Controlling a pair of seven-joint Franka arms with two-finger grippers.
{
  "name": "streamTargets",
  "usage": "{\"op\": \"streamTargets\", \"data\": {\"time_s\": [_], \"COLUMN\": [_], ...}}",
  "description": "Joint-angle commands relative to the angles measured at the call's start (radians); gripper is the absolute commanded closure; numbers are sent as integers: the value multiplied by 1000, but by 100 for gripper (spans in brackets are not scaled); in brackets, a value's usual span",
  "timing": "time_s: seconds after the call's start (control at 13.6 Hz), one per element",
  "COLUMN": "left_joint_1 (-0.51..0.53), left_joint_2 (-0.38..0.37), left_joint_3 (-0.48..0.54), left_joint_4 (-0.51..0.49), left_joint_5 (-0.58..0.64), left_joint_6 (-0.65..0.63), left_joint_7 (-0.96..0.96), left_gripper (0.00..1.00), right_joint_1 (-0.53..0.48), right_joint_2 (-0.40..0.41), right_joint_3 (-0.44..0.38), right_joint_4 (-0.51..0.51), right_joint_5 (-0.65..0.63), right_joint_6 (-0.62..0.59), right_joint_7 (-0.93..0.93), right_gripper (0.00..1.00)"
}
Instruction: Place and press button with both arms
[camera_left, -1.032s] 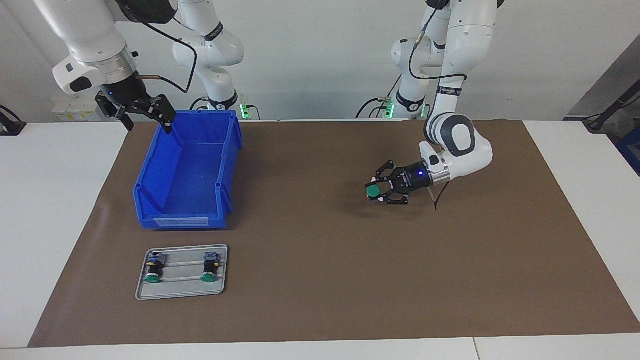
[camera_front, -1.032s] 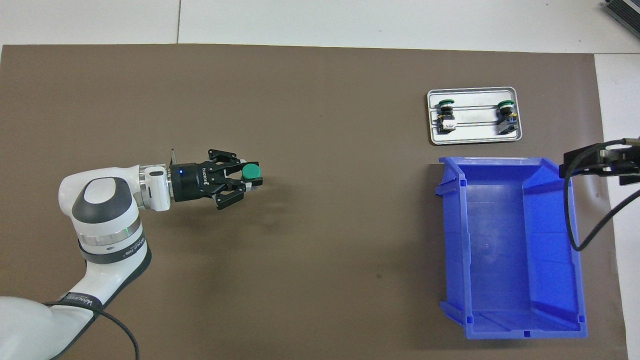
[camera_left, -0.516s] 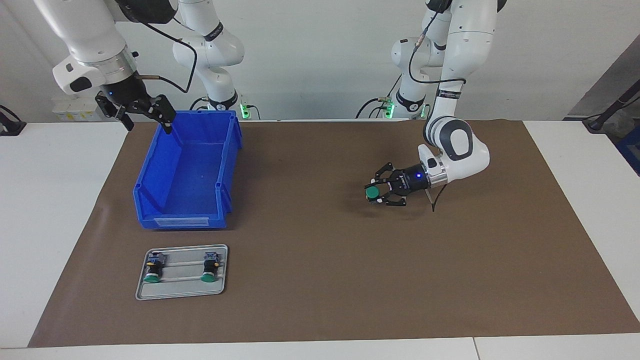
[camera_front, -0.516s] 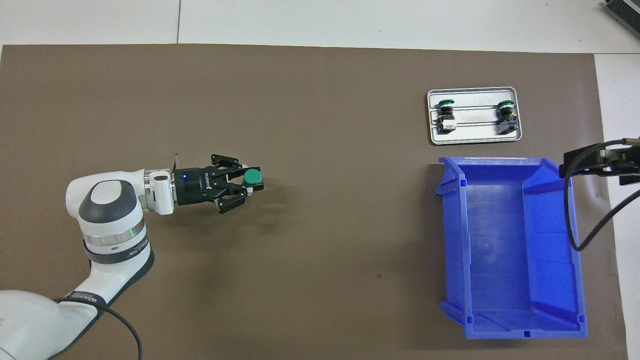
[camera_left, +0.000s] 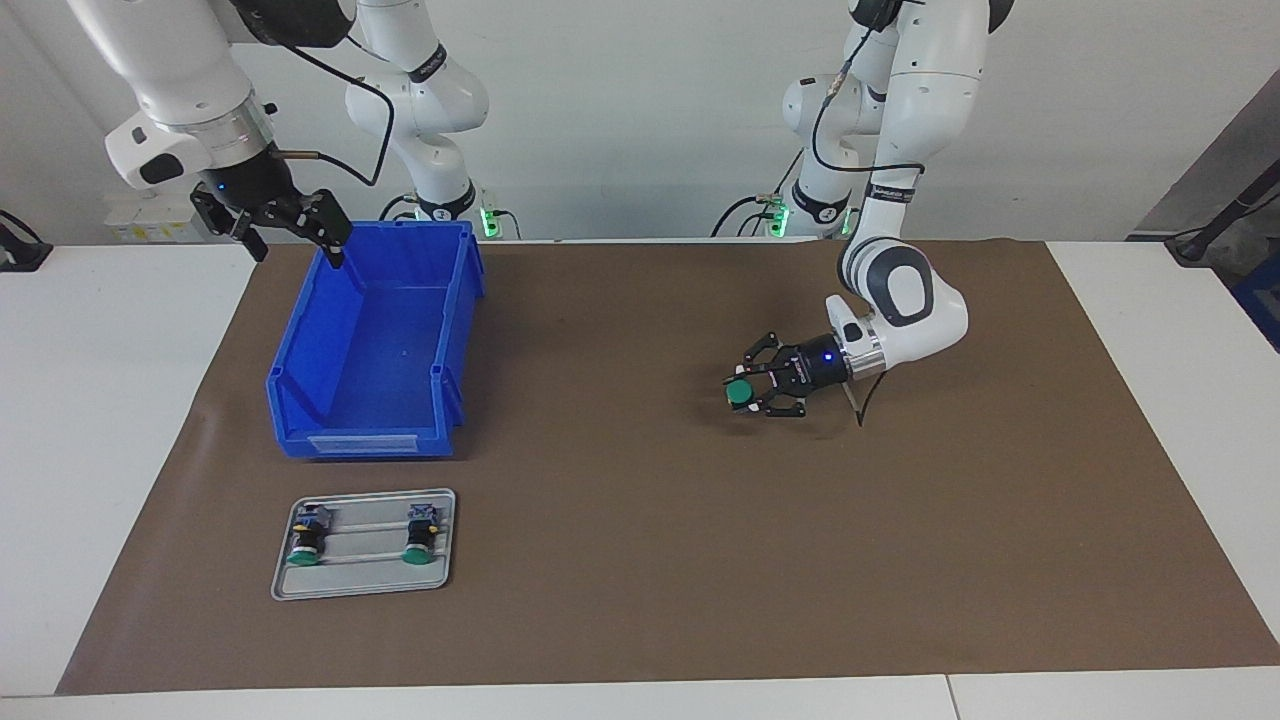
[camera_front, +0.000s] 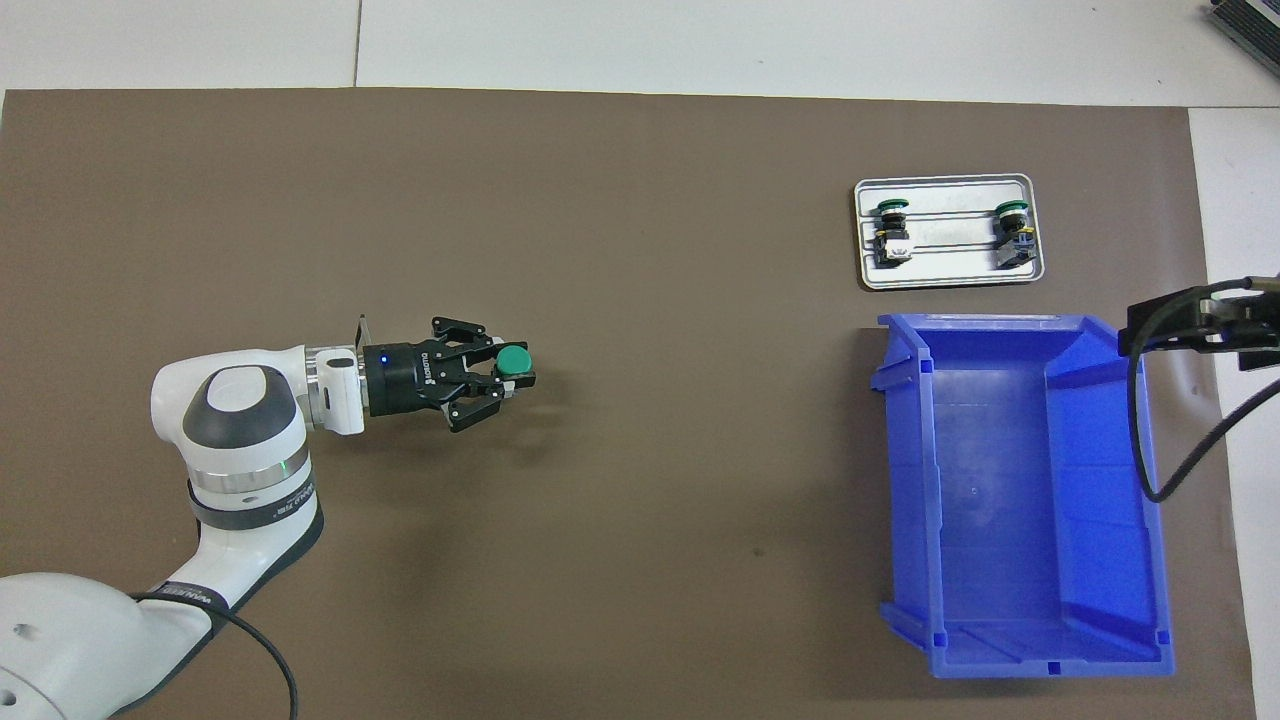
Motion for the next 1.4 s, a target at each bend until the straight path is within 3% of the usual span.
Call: {"op": "streamTargets", "data": {"time_s": [0.0,1.11,1.33], "left_joint_1": [-21,19,35], "left_joint_2": [-12,-44,-46], "left_joint_3": [7,8,8], "left_joint_4": [-33,-125,-125], "left_joint_5": [-23,-15,-13], "left_joint_6": [27,-22,-38], "left_joint_7": [50,121,121], "left_gripper": [100,100,87], "right_joint_1": [-8,-8,-8], "right_joint_2": [-18,-18,-18], "right_joint_3": [3,3,3], "right_joint_4": [-14,-14,-14], "right_joint_5": [23,23,23], "right_joint_6": [-7,-7,-7], "right_joint_7": [-28,-28,-28], "right_gripper": [0,0,0]}}
